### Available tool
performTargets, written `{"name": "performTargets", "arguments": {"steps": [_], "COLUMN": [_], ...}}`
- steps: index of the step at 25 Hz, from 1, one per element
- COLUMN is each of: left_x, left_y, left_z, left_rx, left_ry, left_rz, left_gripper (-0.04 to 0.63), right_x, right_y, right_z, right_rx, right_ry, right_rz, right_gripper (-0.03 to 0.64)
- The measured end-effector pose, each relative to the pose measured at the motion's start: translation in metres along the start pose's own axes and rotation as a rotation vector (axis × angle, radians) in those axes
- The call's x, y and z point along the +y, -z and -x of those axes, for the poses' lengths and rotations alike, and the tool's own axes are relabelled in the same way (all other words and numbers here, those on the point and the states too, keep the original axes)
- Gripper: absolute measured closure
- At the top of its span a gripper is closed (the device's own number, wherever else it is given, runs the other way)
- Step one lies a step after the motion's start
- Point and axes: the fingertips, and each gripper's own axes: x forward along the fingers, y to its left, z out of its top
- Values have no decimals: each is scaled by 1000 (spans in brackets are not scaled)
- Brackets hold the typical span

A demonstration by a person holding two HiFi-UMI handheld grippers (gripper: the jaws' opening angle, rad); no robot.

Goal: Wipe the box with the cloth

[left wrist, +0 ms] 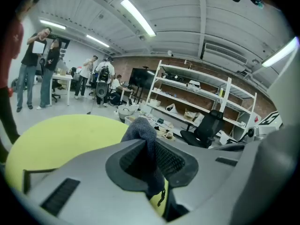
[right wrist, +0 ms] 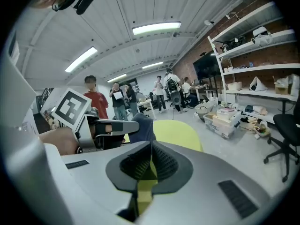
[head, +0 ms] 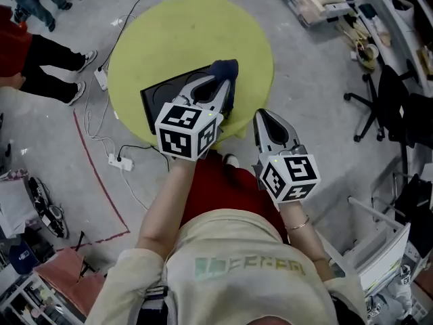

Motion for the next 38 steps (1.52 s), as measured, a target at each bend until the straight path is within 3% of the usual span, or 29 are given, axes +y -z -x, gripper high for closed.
{"name": "performTargets", "arguments": {"steps": [4,9,20,29,38], "left_x": [29,82,171,205,192], "left_y": [9,14,41,63,69], "left_z": [-18,-16,46,111,175], "left_rx": [30,60,97,81,46], "left_ry": [-7,-70,-227,-380,-530], "left_rz": [39,58,104,132,128], "left_gripper": [534,534,534,534,534], "right_x": [0,16,83,124,132], "right_y": [2,5,18,27,27], "right_z": [-23,-63,-115,-117,-75], "right_rx": [36,86,158,175,141], "right_ry": [8,-24,-155,-248,-302], "right_rz": [1,14,69,119,143], "right_gripper": [578,578,579,578,578]}}
